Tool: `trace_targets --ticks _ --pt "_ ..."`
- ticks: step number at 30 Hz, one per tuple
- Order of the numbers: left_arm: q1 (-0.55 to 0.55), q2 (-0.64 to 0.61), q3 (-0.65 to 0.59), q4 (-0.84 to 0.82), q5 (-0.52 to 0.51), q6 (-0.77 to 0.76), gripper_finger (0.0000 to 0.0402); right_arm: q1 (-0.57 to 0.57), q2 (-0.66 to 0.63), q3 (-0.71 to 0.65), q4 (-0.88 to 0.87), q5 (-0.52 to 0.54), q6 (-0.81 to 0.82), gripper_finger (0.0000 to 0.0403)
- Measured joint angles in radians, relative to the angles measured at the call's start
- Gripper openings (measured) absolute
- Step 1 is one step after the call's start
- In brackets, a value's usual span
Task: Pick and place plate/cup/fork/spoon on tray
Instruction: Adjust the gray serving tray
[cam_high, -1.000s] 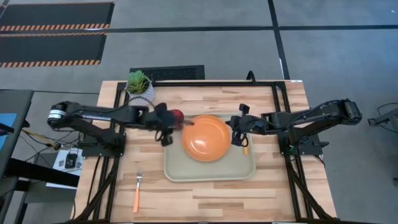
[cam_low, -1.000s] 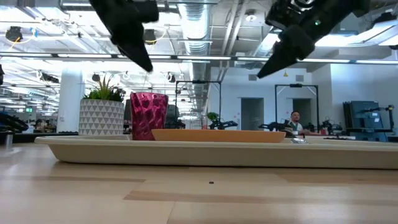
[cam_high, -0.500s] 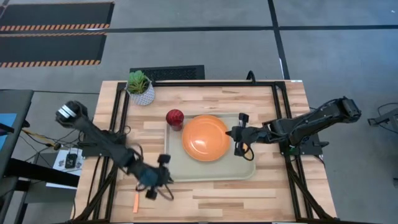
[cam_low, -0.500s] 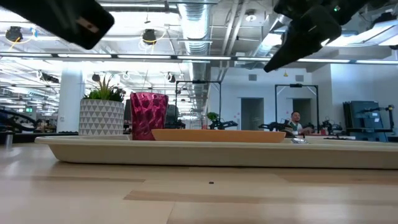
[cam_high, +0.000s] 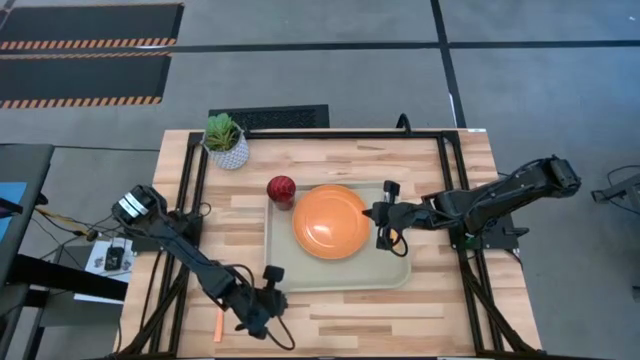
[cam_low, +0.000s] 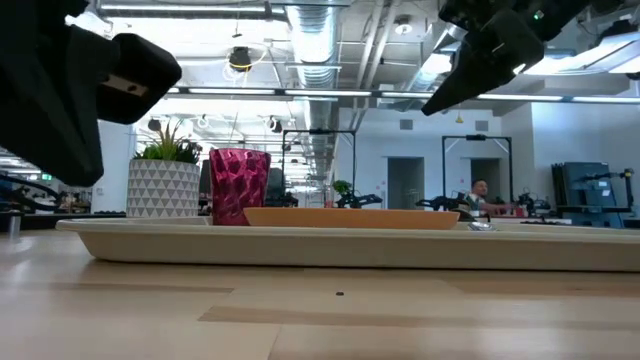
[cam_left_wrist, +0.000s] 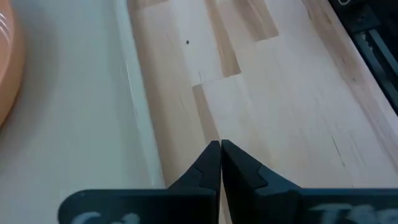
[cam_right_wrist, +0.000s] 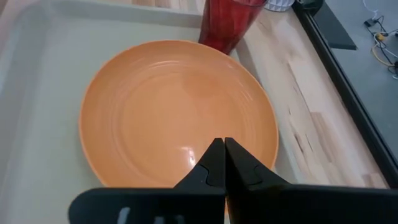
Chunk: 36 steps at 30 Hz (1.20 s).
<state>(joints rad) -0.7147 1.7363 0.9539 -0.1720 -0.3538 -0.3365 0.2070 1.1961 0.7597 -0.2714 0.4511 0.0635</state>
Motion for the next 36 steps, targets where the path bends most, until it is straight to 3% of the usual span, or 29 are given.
trace_targets --ticks 15,30,36 --pt "0.009 0.000 -0.008 0.028 -0.027 -0.101 0.0000 0.093 0.003 0.000 0.063 -0.004 0.016 0.0010" --pt "0.008 0.002 -0.008 0.068 0.001 -0.097 0.0000 0.176 0.003 0.000 0.084 -0.007 0.015 0.0009" --pt "0.020 0.089 0.066 0.017 -0.022 -0.119 0.0000 0.156 0.003 0.000 0.083 -0.004 0.016 0.0009"
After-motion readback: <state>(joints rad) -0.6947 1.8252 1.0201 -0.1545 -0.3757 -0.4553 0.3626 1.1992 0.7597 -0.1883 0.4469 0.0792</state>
